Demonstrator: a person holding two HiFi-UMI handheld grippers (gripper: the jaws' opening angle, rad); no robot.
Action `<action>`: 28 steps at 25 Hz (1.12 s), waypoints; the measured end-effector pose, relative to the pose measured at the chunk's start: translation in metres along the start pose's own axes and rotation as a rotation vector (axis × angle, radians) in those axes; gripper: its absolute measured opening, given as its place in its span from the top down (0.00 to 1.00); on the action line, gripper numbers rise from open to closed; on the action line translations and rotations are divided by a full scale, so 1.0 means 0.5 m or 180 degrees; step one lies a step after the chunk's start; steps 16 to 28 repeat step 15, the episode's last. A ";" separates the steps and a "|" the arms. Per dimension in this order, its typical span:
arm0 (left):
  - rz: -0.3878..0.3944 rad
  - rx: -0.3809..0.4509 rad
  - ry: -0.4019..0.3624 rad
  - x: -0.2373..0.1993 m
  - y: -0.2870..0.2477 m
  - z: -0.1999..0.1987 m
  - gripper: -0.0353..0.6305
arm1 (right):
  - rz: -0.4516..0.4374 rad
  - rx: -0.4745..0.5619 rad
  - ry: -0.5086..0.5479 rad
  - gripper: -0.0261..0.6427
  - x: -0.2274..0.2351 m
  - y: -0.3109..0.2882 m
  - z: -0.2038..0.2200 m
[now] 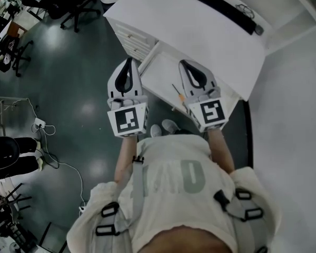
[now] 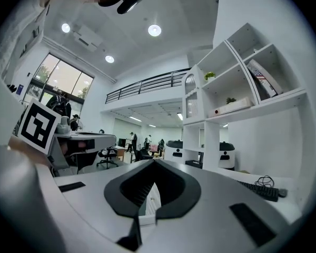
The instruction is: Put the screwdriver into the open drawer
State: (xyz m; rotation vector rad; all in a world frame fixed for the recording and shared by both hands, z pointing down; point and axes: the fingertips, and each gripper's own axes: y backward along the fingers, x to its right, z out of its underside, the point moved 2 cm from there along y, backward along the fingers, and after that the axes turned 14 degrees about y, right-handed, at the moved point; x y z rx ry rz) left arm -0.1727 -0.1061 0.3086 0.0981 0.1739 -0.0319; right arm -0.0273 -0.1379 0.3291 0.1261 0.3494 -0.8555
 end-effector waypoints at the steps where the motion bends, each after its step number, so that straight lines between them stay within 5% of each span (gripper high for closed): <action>1: 0.0021 -0.0005 0.0001 0.005 -0.002 0.001 0.94 | 0.0007 0.0007 0.0012 0.95 0.002 0.001 -0.001; 28: 0.0109 -0.0035 0.0045 0.032 0.000 0.012 0.94 | 0.0069 0.0031 -0.0128 0.95 0.019 0.030 -0.003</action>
